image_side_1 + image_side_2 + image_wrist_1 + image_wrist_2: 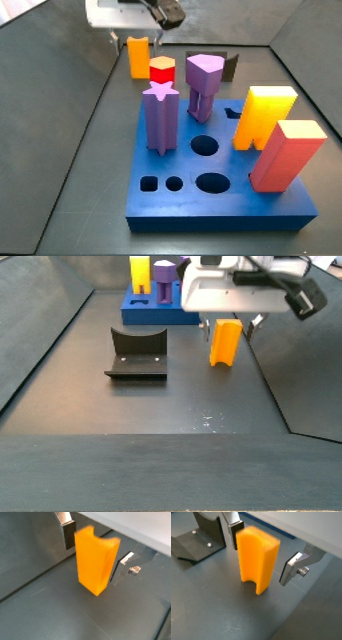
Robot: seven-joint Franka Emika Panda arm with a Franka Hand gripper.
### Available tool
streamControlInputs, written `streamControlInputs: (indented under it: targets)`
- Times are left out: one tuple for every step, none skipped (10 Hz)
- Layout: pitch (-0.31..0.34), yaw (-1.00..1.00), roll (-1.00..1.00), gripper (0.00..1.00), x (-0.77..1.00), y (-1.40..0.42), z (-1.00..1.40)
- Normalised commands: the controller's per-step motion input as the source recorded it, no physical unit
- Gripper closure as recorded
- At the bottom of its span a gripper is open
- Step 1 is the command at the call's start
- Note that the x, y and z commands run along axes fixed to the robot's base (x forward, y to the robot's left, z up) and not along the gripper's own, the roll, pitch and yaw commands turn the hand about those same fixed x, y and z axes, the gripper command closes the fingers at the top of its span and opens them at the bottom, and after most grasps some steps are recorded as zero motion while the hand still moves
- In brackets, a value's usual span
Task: Pick up the arch object. Move up. Rotate the arch object. Move to above the board. Insert the arch object.
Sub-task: Rotate the arch object, then move to above the board.
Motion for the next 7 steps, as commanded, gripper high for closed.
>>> streamControlInputs:
  targets:
    - [-0.027,0.05,0.0,1.0,0.0,0.0,0.0]
    - [0.05,-0.08,-0.13,1.0,0.11,0.01,1.0]
    - [0.066,-0.08,-0.13,1.0,0.11,0.01,1.0]
    - [0.085,-0.07,-0.13,1.0,0.1,0.01,1.0]
    - [0.089,-0.06,-0.13,1.0,0.1,0.01,1.0]
    - [0.085,-0.04,-0.13,1.0,0.1,0.01,1.0]
    - [0.077,-0.04,-0.13,1.0,0.09,0.01,1.0]
